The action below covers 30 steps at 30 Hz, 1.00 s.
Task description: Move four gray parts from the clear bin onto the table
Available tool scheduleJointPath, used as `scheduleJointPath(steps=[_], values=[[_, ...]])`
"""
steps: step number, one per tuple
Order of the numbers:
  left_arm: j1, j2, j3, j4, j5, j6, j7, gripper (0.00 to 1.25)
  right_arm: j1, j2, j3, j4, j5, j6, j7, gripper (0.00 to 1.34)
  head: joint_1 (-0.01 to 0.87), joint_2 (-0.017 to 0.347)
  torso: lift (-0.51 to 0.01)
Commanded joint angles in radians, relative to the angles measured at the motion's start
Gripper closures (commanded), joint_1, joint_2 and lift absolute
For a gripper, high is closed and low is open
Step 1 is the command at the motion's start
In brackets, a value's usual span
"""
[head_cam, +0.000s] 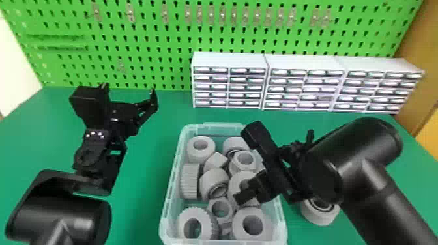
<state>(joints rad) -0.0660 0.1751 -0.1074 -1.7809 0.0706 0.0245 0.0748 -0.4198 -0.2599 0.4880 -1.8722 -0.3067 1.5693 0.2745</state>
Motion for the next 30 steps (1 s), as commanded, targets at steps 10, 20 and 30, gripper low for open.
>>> scheduleJointPath(steps=[10, 20, 30], values=[[0.000, 0.000, 0.002, 0.000, 0.000, 0.000, -0.001, 0.11, -0.016, -0.002, 0.023, 0.064, -0.037, 0.003, 0.005, 0.52, 0.678, 0.034, -0.050], [0.002, 0.000, 0.003, 0.000, 0.000, 0.000, -0.001, 0.11, -0.027, -0.001, 0.041, 0.085, -0.031, -0.026, 0.012, 0.52, 0.678, 0.034, -0.050], [0.005, 0.001, 0.005, 0.000, 0.003, 0.000, 0.000, 0.11, -0.047, -0.001, 0.064, 0.074, -0.019, -0.026, 0.012, 0.52, 0.678, 0.034, -0.050]])
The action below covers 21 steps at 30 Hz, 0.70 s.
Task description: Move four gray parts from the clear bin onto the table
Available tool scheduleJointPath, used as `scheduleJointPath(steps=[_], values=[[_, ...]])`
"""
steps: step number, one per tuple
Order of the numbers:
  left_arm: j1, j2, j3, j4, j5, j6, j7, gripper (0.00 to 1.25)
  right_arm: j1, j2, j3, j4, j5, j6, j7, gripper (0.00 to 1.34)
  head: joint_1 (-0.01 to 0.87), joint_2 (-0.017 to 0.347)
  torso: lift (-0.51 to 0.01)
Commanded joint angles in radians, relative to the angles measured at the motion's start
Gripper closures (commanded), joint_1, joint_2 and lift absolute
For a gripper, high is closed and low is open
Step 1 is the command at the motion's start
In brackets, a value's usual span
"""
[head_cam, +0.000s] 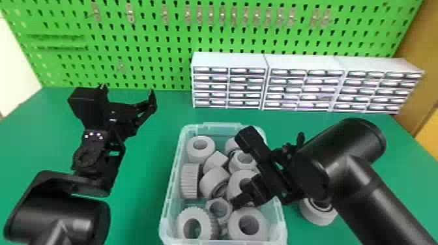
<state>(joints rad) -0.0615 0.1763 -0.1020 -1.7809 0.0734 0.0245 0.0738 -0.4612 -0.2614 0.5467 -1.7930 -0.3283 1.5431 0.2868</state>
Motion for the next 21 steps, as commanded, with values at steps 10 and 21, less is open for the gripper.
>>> scheduleJointPath(steps=[10, 21], values=[[0.000, 0.000, -0.001, 0.000, 0.000, 0.000, 0.000, 0.11, 0.003, 0.002, 0.002, -0.002, 0.022, -0.015, 0.000, 0.53, 0.678, 0.034, -0.050], [0.000, 0.000, -0.002, 0.000, 0.000, 0.000, 0.001, 0.11, 0.016, 0.011, 0.007, 0.021, 0.144, -0.046, 0.118, 0.53, 0.678, 0.034, -0.050]])
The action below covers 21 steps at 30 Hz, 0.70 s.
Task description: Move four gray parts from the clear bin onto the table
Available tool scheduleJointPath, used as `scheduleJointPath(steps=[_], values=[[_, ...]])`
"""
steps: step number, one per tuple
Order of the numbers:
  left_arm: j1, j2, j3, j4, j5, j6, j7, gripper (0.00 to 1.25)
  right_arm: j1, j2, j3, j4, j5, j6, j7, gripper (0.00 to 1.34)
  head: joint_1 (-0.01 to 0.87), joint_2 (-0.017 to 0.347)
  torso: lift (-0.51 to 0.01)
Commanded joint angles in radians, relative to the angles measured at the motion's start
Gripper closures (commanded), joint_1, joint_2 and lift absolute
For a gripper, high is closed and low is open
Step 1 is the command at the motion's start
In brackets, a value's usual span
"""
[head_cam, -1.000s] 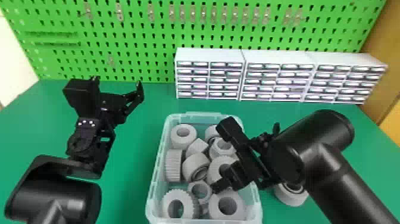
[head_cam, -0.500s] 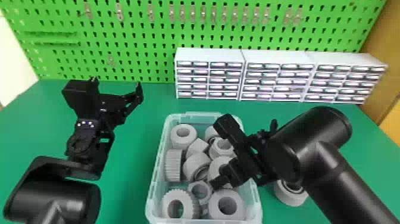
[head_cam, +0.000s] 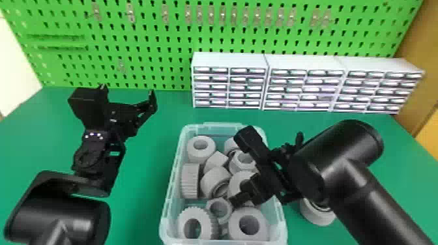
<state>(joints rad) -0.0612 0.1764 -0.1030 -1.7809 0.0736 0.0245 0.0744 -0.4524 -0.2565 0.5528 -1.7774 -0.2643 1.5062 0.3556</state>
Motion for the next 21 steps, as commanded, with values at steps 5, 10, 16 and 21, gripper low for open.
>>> scheduleJointPath(steps=[5, 10, 16, 21], values=[[0.000, 0.000, 0.000, 0.000, 0.000, 0.000, -0.001, 0.11, 0.009, 0.014, 0.013, 0.009, 0.195, -0.020, 0.157, 0.53, 0.678, 0.034, -0.050], [0.000, 0.000, 0.000, 0.000, 0.000, 0.000, -0.001, 0.11, 0.011, 0.017, 0.018, 0.013, 0.232, -0.024, 0.195, 0.53, 0.678, 0.034, -0.050], [0.000, 0.000, -0.001, 0.000, 0.000, 0.000, 0.001, 0.11, 0.018, 0.017, 0.013, 0.018, 0.240, -0.043, 0.203, 0.54, 0.678, 0.034, -0.050], [0.000, 0.000, -0.001, 0.000, 0.000, 0.000, 0.001, 0.11, 0.020, 0.019, 0.010, 0.027, 0.241, -0.050, 0.204, 0.59, 0.678, 0.034, -0.050]])
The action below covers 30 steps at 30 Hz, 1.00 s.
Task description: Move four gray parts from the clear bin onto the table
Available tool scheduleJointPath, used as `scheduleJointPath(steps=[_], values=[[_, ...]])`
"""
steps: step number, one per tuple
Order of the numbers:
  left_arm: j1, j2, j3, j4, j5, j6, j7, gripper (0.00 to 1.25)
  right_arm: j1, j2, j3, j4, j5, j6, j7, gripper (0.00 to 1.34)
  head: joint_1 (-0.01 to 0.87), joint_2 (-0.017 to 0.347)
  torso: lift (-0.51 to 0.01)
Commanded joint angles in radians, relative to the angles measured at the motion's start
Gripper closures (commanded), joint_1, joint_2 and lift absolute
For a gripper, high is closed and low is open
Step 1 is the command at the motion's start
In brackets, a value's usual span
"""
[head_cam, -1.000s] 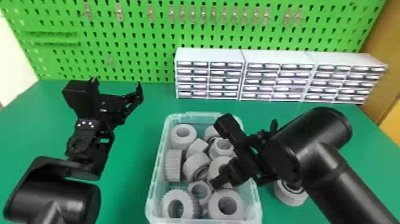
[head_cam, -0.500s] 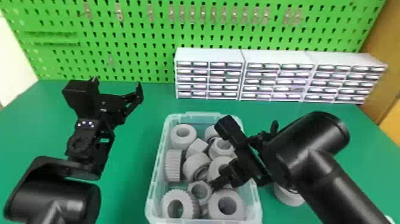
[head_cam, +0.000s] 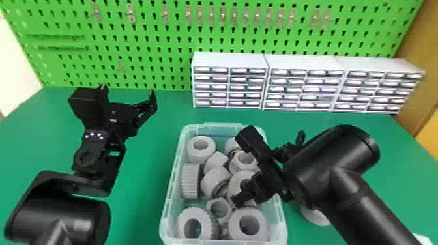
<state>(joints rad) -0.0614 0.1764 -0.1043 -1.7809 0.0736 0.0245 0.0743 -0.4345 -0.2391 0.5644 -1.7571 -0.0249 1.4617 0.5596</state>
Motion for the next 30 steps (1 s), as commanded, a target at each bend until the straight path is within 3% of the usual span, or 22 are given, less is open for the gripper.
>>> scheduleJointPath(steps=[1, 9, 12, 22, 30], values=[[0.000, 0.000, 0.000, 0.000, 0.000, 0.000, -0.001, 0.11, 0.002, 0.001, -0.001, 0.008, 0.002, -0.007, 0.000, 0.61, 0.678, 0.034, -0.050], [0.002, 0.000, 0.002, 0.000, 0.000, 0.000, 0.001, 0.11, 0.002, 0.004, 0.026, -0.012, 0.077, -0.012, 0.002, 1.12, 0.678, 0.034, -0.050], [0.002, 0.000, 0.000, 0.000, 0.000, 0.000, -0.001, 0.11, 0.003, 0.009, 0.038, -0.030, 0.118, -0.017, 0.000, 1.13, 0.678, 0.034, -0.050], [0.003, 0.000, 0.000, 0.000, 0.000, 0.000, -0.001, 0.11, 0.007, 0.014, 0.029, -0.048, 0.143, -0.026, 0.000, 1.13, 0.678, 0.034, -0.050], [0.005, -0.002, 0.000, 0.000, 0.000, 0.000, 0.001, 0.11, -0.009, 0.040, 0.008, -0.079, 0.203, -0.046, 0.002, 1.13, 0.678, 0.034, -0.050]])
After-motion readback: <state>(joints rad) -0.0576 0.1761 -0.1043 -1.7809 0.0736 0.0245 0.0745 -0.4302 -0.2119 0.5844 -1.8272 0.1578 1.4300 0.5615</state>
